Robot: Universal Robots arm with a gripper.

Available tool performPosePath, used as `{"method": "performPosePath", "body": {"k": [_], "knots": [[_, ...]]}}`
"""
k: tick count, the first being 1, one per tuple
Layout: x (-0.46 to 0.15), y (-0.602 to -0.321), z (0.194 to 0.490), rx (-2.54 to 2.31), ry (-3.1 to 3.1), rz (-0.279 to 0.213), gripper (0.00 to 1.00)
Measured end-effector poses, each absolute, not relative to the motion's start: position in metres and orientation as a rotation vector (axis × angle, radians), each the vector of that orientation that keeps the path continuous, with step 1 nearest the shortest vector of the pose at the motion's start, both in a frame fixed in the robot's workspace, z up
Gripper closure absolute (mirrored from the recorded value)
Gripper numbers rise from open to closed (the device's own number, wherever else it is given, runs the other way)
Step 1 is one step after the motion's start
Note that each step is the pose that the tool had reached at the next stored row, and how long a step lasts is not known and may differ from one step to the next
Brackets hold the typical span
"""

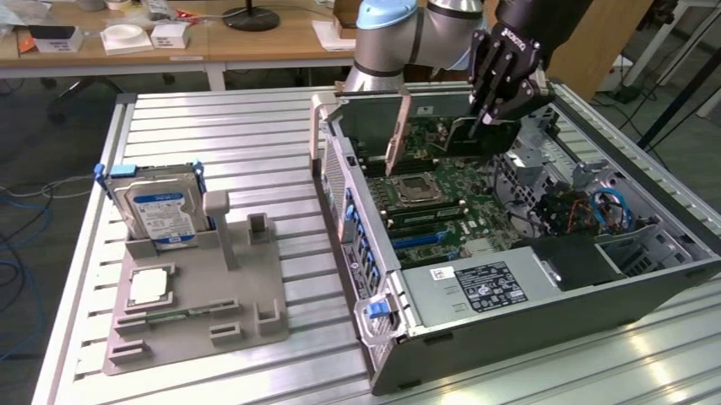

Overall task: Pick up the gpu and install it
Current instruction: 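Insert the gpu into the slot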

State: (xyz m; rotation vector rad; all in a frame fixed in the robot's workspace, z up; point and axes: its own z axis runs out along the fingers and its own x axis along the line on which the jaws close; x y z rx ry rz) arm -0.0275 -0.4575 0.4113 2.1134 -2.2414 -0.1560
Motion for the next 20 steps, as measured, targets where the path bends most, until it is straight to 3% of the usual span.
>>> {"method": "performPosePath", "body": {"k": [20], "knots": [[-0.013,-0.457,0.383,2.117,-2.246,-0.167,0.74]]}}
